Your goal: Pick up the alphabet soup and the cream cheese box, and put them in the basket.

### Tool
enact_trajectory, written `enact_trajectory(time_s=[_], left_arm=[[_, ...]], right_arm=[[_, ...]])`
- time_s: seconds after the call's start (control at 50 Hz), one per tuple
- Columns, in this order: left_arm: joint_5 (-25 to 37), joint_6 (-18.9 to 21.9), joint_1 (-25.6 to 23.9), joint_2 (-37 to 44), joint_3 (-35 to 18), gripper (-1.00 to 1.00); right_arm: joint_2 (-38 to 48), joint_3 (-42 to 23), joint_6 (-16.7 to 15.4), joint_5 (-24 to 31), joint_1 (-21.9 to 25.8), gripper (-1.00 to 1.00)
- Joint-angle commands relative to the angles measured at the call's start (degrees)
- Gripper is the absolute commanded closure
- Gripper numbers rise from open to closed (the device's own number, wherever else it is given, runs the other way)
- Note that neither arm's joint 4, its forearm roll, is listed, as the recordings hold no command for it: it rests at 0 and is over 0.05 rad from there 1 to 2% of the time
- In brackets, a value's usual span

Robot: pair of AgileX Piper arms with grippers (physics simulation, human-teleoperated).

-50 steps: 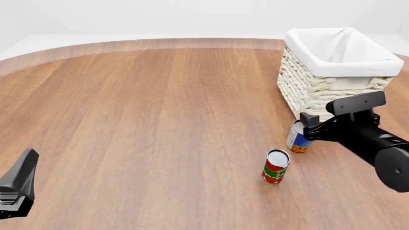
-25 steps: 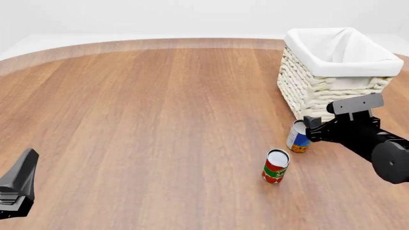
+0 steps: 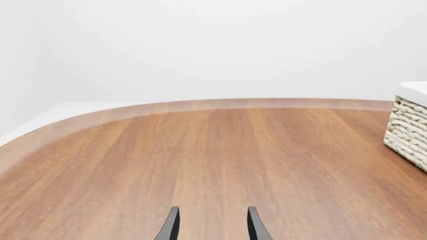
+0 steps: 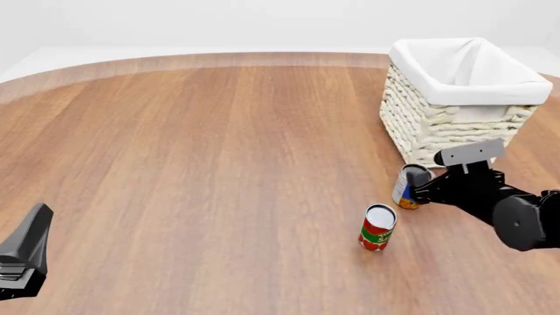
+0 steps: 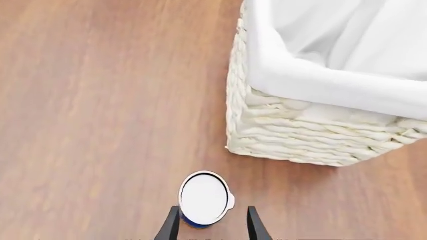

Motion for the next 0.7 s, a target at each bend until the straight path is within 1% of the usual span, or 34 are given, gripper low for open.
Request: enact_trajectory(time_s=[0.02,0.42,0.7], left_arm=[[0.0,0.0,0.0,0.0,0.0,-1.0],[0.0,0.0,0.0,0.0,0.0,-1.0],[0.0,0.0,0.0,0.0,0.0,-1.0]], right_arm=[[2.89,-0.02,0.24,-0.88,0.7,-1.0],[9.92,-0.57,1.62,-4.07,0.61,-1.0],[12.95,-0.29,1.63,-5.76,-0.24,-1.0]])
